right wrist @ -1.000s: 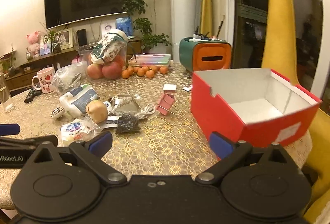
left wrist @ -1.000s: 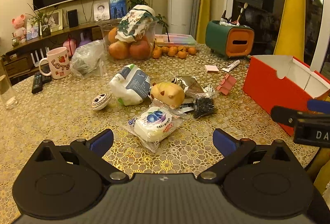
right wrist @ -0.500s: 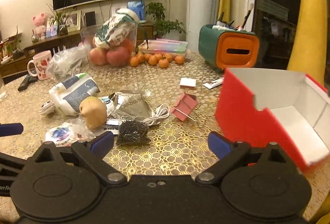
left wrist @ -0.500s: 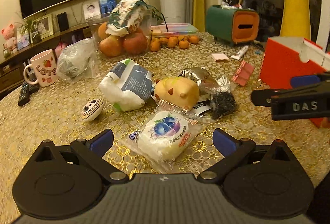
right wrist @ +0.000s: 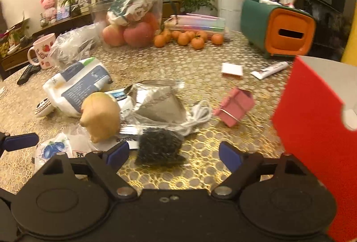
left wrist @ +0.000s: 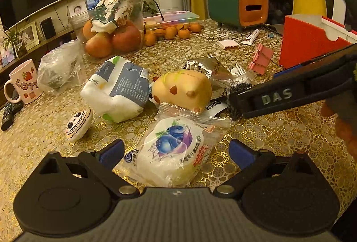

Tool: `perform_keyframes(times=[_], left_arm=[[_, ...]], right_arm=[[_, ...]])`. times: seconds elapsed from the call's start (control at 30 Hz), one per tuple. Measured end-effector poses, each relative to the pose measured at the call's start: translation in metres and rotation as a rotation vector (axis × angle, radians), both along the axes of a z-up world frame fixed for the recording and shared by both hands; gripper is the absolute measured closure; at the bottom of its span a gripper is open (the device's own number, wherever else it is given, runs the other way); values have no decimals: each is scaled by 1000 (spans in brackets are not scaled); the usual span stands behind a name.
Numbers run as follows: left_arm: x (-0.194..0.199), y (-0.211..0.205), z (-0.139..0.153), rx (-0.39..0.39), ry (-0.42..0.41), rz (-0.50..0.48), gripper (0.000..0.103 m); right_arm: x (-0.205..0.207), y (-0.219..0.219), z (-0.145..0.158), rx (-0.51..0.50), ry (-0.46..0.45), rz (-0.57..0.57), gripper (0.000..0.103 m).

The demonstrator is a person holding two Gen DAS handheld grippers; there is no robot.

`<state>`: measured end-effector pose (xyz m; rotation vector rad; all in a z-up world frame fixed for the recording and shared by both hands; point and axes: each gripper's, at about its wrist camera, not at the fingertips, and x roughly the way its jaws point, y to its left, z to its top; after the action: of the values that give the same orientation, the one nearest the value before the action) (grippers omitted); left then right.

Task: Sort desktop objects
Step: 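Grasp the blueberry snack bag with the left gripper while the right grasps the black mesh bag, then carry both held bags over the red box with both grippers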

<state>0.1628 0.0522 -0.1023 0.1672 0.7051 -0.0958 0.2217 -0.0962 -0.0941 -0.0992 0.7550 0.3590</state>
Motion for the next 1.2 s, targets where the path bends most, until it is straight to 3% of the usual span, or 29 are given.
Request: perform_keyframes(times=[0.4, 0.57, 0.67, 0.83, 1.2], left_arm=[[6, 4, -1, -14, 4, -18, 18], [6, 2, -2, -5, 6, -18, 35], [4, 1, -1, -3, 7, -15, 41], [3, 2, 1, -10, 16, 2, 47], [-12, -10, 13, -44, 25, 10, 49]], right_arm=[[14, 7, -8, -4, 25, -12, 35], [12, 7, -7, -1, 22, -10, 46], [10, 8, -6, 0, 22, -4, 56], [9, 4, -3, 4, 27, -23, 61], [-12, -20, 13, 22, 16, -40, 64]])
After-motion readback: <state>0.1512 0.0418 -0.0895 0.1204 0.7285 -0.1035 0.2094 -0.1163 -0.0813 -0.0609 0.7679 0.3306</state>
